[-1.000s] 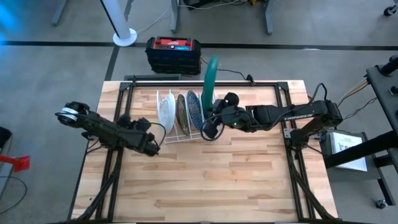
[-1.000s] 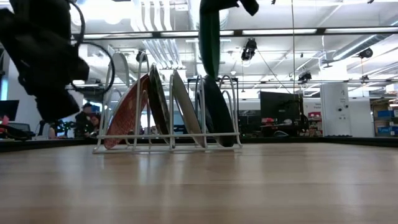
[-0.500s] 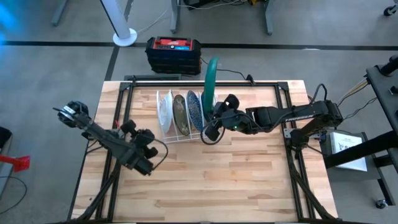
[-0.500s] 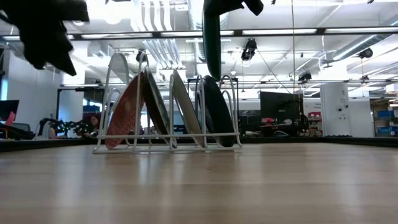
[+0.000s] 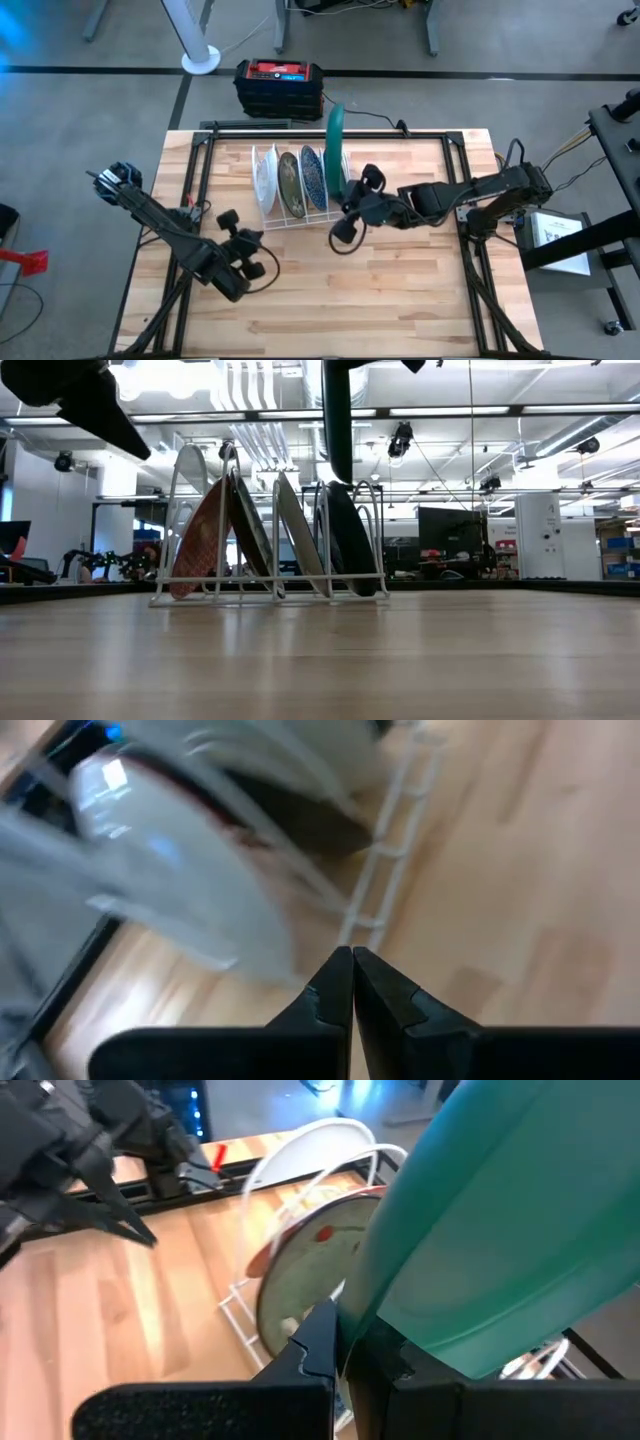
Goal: Sort dishes
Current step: Remove the dark green plate from the dish rack
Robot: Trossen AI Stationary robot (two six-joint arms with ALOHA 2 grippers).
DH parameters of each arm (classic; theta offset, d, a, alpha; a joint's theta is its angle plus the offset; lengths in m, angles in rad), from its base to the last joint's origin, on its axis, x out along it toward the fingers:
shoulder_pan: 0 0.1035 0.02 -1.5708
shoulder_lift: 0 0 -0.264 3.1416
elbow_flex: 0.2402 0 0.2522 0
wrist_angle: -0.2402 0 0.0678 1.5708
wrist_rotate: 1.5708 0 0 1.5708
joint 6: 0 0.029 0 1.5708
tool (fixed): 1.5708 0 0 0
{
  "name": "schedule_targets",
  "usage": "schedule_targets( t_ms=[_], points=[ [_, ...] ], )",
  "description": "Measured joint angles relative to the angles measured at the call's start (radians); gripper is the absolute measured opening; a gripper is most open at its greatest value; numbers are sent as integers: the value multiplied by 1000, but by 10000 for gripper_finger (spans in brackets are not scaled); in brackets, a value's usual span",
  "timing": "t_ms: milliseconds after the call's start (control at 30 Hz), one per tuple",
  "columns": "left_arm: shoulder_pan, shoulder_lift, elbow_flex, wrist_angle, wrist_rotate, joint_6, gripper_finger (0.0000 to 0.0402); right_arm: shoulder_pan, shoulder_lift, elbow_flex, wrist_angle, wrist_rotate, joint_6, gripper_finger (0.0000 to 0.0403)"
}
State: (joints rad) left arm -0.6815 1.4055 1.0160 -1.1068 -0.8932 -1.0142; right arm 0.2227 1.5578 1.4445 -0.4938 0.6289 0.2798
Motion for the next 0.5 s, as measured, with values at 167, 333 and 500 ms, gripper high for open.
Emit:
schedule_targets(
  t_ms=[167, 333, 500],
  points=[
    [-4, 0, -47, 224, -15, 205, 0, 44, 0, -1, 1, 3, 7, 0],
    [1, 0, -153, 436, -118, 346, 0, 85, 0, -7, 4, 19, 8, 0],
    [23, 0, -243, 483, -198, 285, 0, 125, 1, -34, 2, 86, 39, 0]
  ],
)
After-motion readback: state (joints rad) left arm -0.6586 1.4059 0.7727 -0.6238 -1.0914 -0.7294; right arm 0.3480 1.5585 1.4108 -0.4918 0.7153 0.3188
